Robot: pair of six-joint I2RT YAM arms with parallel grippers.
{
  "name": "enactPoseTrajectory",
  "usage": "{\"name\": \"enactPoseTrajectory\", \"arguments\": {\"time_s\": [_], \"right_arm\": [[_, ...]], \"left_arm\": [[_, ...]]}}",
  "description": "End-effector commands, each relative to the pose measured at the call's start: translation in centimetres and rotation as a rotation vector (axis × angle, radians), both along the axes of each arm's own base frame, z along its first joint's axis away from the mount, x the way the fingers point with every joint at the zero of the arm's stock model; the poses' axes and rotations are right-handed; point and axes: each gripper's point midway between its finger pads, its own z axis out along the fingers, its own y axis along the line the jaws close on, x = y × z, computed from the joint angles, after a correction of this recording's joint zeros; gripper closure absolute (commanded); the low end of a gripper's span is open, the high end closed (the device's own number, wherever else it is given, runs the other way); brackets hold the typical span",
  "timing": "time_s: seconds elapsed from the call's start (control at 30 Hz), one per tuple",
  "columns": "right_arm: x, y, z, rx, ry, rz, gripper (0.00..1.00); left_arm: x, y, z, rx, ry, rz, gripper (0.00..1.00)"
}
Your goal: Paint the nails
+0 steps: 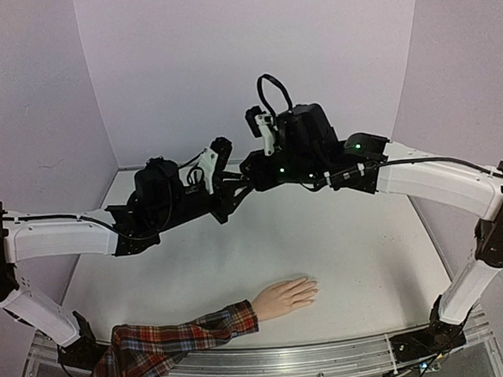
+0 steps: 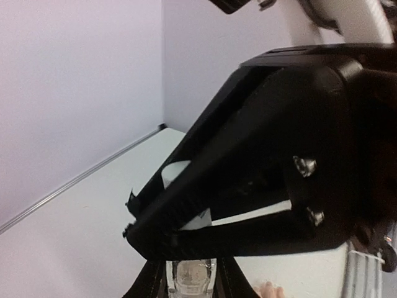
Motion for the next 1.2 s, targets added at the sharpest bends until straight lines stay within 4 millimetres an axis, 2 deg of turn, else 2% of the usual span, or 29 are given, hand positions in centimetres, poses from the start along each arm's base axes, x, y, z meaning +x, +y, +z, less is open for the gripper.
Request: {"name": "enactPoseTrajectory", "arguments": {"time_s": [0.0, 0.07, 0.1, 0.2, 0.27, 0.3, 0.37, 0.4, 0.5, 0.63, 0.77, 1.0, 1.17], "right_arm": [[-10.7, 2.2, 1.3, 0.075, -0.033, 0.771, 1.0], [-12.5, 1.9, 1.5, 0.127, 0.011, 0.901, 1.0], [-12.8, 1.8, 1.5, 0.139, 0.031, 0.924, 1.0], [-11.8, 1.5, 1.1, 0.121, 0.03, 0.865, 1.0], [-10.2, 1.1, 1.0, 0.103, 0.007, 0.763, 0.96], [-9.5, 0.7, 1.1, 0.098, -0.004, 0.711, 0.85], [-7.6, -0.1, 1.6, 0.097, -0.029, 0.575, 0.53], [-6.6, -0.7, 1.7, 0.102, -0.025, 0.494, 0.42], [-3.7, -2.4, 2.3, 0.107, -0.028, 0.275, 0.36], [-2.0, -3.3, 2.9, 0.183, 0.041, 0.111, 0.36], [-1.2, -2.6, 3.2, 0.23, 0.081, 0.021, 0.43], [0.1, -1.1, 3.5, 0.218, 0.089, -0.046, 0.61], [0.3, -0.5, 2.9, 0.19, 0.099, -0.042, 0.67]], "left_arm": [[-9.5, 2.3, 5.5, -0.158, -0.062, -0.691, 1.0], [-10.5, 3.5, 5.5, -0.157, 0.01, -0.867, 1.0], [-10.3, 3.5, 5.2, -0.141, 0.042, -0.895, 1.0], [-8.6, 2.7, 4.4, -0.091, 0.046, -0.823, 1.0], [-7.3, 2.4, 4.3, -0.083, 0.027, -0.731, 1.0], [-6.1, 2.4, 4.3, -0.08, 0.014, -0.654, 1.0], [-4.0, 2.5, 4.3, -0.077, -0.002, -0.509, 1.0], [-2.9, 2.7, 4.2, -0.077, -0.004, -0.436, 1.0], [0.5, 3.3, 3.8, -0.065, 0.001, -0.203, 1.0], [2.7, 3.7, 3.4, -0.023, -0.053, 0.024, 1.0], [2.5, 2.9, 3.4, 0.02, -0.122, 0.138, 1.0], [2.3, 1.9, 3.7, 0.015, -0.129, 0.162, 1.0], [2.1, 1.9, 4.2, -0.005, -0.121, 0.163, 1.0]]}}
